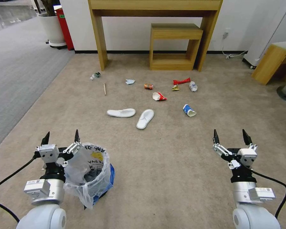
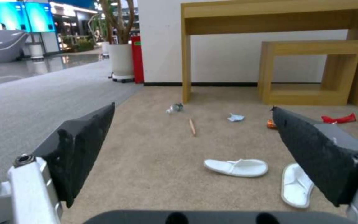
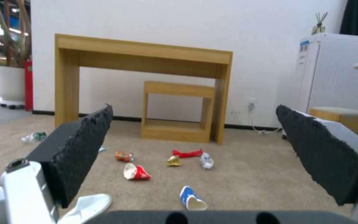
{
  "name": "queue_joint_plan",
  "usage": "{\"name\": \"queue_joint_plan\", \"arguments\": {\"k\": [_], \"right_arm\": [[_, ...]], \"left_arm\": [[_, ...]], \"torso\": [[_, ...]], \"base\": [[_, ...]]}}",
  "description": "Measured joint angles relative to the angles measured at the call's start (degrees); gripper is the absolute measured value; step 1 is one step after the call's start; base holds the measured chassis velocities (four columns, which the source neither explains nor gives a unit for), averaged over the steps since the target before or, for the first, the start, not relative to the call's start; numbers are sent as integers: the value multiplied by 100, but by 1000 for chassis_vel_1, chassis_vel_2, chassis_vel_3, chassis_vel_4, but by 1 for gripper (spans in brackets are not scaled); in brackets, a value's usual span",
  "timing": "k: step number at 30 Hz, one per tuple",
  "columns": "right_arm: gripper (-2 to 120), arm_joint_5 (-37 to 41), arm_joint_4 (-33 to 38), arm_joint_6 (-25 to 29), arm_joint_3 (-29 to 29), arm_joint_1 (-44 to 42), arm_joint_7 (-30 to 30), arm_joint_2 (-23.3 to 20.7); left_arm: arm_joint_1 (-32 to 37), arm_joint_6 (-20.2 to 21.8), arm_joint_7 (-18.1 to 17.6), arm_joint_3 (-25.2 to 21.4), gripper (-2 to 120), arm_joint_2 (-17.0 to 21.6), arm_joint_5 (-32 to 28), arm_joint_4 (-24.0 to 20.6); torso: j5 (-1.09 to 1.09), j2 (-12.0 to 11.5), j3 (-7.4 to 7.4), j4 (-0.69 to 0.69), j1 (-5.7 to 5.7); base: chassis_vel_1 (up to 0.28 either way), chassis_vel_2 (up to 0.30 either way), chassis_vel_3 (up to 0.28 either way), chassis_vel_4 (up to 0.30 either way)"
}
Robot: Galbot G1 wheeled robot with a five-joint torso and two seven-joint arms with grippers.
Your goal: Pick up the trash bin and place the garbage on the floor into it.
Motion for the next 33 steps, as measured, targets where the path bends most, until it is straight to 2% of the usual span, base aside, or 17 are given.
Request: {"name": "queue_joint_plan", "arguments": {"k": [33], "right_arm": [[100, -19, -112, 41, 37, 99, 23, -22]], "left_arm": [[-36, 25, 35, 13, 100, 62, 73, -1]], "torso": [[1, 0, 0, 0, 0]], "base": [[5, 3, -2, -3]]}}
